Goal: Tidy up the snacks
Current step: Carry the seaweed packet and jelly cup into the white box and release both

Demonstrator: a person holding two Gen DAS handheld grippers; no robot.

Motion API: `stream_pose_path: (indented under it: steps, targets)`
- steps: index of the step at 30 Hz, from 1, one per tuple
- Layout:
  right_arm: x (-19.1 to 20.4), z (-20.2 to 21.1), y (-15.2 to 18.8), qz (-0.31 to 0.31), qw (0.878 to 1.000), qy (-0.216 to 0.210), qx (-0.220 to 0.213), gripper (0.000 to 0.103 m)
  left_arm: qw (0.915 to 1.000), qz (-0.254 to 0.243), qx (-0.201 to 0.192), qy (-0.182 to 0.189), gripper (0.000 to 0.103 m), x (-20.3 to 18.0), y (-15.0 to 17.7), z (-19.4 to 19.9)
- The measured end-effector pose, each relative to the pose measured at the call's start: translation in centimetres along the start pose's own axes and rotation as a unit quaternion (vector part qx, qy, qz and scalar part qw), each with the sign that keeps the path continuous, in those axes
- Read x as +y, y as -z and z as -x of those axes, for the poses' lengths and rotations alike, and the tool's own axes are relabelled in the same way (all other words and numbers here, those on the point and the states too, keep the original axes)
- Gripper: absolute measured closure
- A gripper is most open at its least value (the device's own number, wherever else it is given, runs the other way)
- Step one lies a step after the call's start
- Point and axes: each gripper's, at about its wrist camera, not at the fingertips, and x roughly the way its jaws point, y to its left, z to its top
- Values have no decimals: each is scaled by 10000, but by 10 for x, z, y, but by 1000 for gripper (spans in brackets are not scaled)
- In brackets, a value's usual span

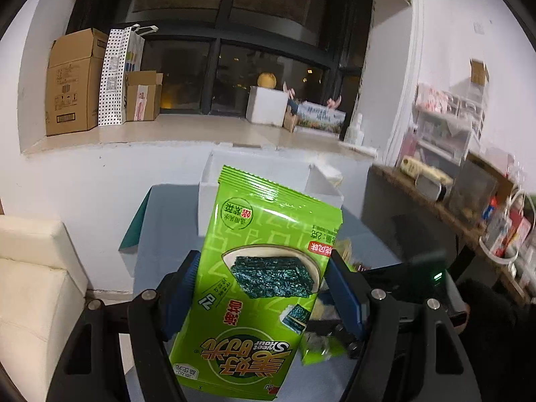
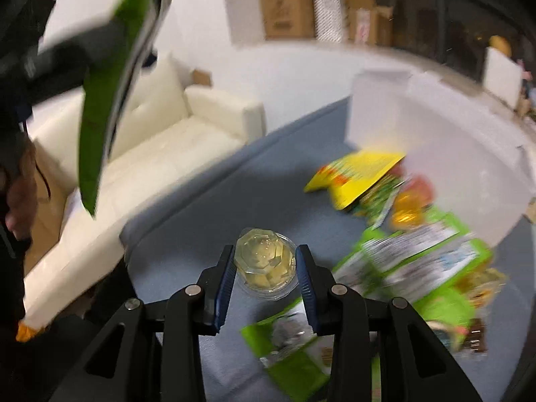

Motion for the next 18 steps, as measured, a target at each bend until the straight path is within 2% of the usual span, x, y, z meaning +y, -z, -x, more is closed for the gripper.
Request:
stream_pose_path:
  steps: [4, 8, 13, 18]
  targets:
    - [-42, 44, -27, -295, 9962, 578, -587, 64, 9997, 34, -239, 68, 26, -8, -31, -23]
    - [-102, 67, -52, -914, 9836, 1198, -995, 64, 9990, 100, -401, 178, 26, -11, -75, -70]
    - [-176, 60, -81, -1687, 9689, 1427, -1114, 64, 9989, 224, -347, 218, 26, -5, -134, -161]
    - [-205, 30, -103, -1864, 9662, 1492, -969, 63, 9992, 371, 32, -129, 21, 8, -164, -246]
